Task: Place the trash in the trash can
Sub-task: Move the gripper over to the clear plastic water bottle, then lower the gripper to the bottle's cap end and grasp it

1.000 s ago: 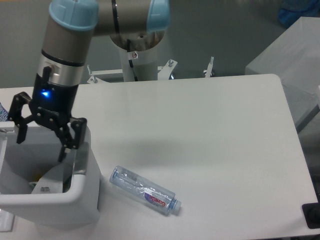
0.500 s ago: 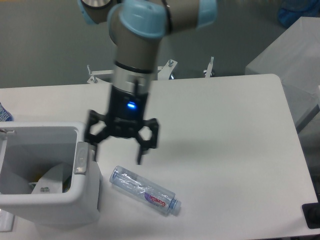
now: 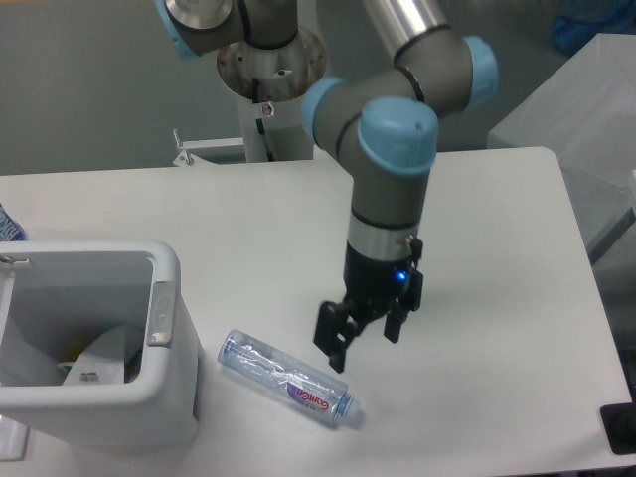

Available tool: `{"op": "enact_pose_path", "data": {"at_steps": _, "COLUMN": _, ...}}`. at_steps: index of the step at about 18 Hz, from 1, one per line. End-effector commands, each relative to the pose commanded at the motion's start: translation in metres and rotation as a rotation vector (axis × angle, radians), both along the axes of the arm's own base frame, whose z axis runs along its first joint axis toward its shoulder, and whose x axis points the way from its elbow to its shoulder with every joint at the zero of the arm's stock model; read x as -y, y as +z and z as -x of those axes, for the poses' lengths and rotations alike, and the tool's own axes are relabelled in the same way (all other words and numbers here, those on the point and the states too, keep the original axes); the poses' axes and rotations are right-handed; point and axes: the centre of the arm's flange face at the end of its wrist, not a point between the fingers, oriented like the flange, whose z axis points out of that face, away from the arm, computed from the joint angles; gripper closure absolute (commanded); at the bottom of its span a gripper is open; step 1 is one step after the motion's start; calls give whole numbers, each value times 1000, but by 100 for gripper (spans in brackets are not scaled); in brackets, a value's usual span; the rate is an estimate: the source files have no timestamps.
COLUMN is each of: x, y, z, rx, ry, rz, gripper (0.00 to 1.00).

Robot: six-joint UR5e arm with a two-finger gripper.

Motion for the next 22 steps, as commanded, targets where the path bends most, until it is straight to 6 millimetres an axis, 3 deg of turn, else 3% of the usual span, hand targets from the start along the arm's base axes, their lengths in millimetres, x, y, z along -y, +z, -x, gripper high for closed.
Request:
{"op": "enact_pose_path", "data": {"at_steps": 6, "x": -14, "y": -62, "z": 22, "rx": 66, "ry": 96, "rz": 68, "gripper": 0}}
{"op": "enact_pose_path", "data": {"at_steps": 9, "x": -22, "y": -79, "z": 30, "rx": 86, "ry": 121, "rz": 74, "gripper": 0}}
{"op": "enact_pose_path", "data": {"at_steps": 18, "x": -33, "y": -117, "z": 33, "rx": 132, "ry": 147, "rz": 100, "gripper": 3}}
{"op": "enact_pose_path", "data": {"at_steps": 22, "x": -46, "y": -124, "z": 26, "rx": 135, "ry": 139, "rz": 102, "gripper": 3}}
